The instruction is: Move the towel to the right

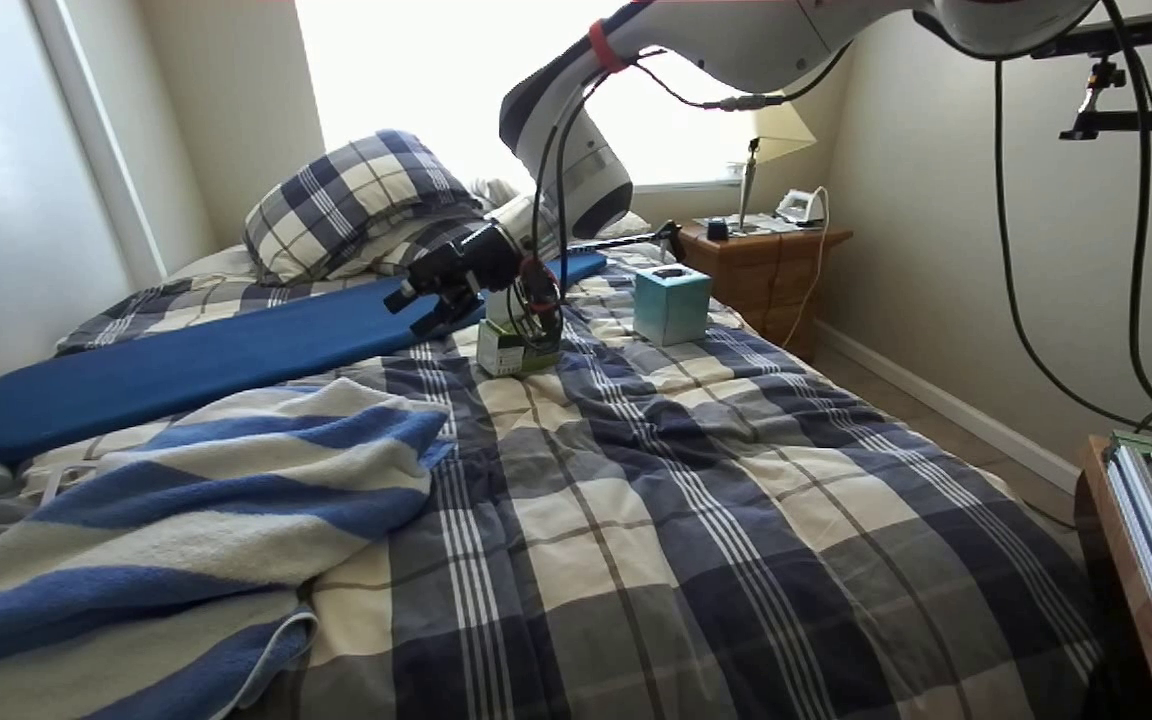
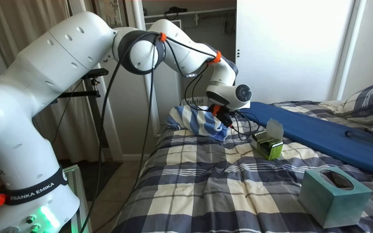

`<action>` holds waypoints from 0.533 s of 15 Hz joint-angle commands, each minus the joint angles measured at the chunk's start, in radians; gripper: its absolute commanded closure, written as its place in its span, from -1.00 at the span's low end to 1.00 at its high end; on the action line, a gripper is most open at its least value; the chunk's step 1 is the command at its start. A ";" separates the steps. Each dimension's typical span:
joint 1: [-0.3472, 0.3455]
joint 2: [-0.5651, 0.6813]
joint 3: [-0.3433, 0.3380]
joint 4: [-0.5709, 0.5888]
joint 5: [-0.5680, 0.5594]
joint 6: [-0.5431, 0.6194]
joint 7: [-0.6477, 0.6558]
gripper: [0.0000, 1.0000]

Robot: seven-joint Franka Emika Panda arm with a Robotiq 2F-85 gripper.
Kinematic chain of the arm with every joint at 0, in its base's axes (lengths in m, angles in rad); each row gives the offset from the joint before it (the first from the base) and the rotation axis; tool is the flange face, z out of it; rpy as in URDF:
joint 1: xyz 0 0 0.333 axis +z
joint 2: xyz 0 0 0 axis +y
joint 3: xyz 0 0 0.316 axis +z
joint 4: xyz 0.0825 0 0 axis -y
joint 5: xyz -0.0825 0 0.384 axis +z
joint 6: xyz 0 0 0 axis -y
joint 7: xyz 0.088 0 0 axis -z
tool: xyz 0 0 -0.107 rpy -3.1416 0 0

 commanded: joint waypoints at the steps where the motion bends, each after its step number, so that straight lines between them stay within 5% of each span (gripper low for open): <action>1: 0.036 0.007 -0.080 -0.012 -0.023 -0.005 0.066 -1.00; 8: 0.041 0.101 -0.155 0.019 -0.084 -0.076 0.209 -1.00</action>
